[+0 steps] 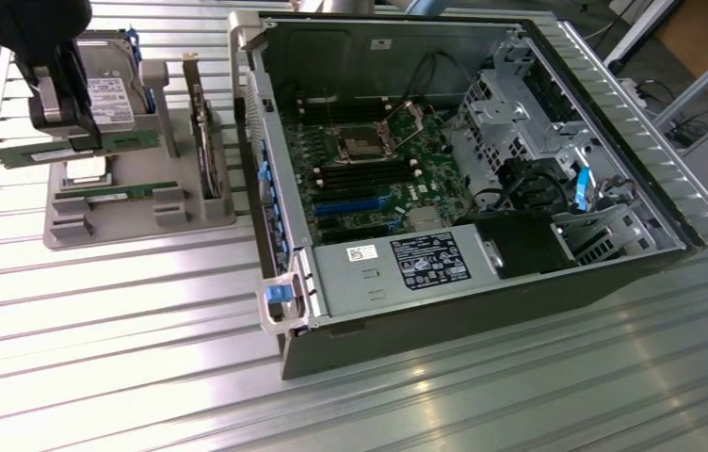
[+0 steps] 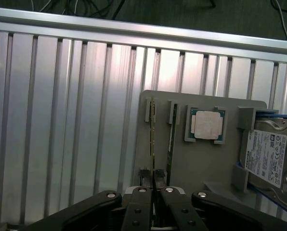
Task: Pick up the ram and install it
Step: 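Pick up the ram and move it above insertion slot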
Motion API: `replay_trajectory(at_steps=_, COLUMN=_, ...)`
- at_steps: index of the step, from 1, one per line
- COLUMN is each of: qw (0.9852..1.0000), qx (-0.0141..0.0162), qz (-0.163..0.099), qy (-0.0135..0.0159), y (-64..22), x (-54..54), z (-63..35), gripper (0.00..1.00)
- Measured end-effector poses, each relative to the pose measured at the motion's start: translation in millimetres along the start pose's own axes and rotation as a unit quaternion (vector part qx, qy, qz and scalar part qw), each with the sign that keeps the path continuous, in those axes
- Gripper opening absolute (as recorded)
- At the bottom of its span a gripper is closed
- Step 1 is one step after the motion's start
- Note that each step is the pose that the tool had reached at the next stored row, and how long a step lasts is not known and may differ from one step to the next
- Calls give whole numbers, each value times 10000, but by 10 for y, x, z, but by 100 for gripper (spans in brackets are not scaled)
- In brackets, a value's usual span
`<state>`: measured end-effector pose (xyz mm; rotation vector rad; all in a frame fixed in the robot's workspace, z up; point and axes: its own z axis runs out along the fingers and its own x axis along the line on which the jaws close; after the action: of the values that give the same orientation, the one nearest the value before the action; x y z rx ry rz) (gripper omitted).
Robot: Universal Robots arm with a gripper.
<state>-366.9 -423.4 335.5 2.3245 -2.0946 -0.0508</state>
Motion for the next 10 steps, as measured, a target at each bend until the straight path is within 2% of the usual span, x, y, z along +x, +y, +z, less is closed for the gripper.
replay_trajectory(at_steps=10, qw=10000, qx=0, qz=0, qy=0, y=2, x=-1, z=-77, gripper=13)
